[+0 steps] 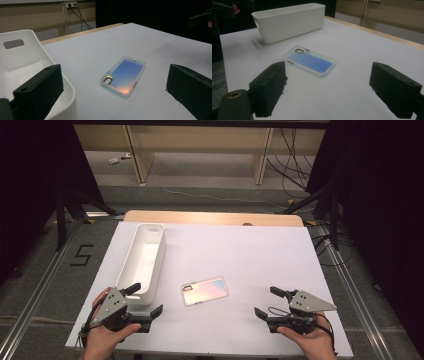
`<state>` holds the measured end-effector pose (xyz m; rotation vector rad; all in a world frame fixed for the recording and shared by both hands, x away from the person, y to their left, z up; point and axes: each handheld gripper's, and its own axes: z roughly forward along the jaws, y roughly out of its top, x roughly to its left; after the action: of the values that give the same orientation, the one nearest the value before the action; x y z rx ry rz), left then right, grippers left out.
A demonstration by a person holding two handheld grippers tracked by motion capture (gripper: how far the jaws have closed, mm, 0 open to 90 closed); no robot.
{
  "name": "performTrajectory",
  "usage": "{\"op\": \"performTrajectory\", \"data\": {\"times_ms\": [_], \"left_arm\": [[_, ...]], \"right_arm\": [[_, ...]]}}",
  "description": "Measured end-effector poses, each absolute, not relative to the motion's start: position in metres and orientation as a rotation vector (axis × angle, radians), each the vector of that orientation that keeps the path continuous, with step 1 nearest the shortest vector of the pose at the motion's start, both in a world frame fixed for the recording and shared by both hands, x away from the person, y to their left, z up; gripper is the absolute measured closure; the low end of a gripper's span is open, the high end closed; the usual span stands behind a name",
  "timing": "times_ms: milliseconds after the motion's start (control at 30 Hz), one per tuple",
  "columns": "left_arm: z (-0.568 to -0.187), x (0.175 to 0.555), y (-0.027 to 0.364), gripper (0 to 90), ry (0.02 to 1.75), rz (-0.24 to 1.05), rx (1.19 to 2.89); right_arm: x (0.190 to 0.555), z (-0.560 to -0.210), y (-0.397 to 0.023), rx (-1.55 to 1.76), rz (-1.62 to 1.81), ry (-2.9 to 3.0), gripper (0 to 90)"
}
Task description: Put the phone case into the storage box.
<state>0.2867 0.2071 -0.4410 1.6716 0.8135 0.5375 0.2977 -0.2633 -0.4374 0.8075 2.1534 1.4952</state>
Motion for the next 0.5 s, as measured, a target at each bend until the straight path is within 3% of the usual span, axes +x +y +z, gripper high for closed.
{"op": "performTrajectory", "data": {"times_ms": [500], "left_arm": [[-0.4397,0.2844,0.2087,1.9,0.804,0.542,1.648]], "right_arm": [[0.3013,-0.4383,-0.2597,0.78,1.567,2.095,18.9]]}}
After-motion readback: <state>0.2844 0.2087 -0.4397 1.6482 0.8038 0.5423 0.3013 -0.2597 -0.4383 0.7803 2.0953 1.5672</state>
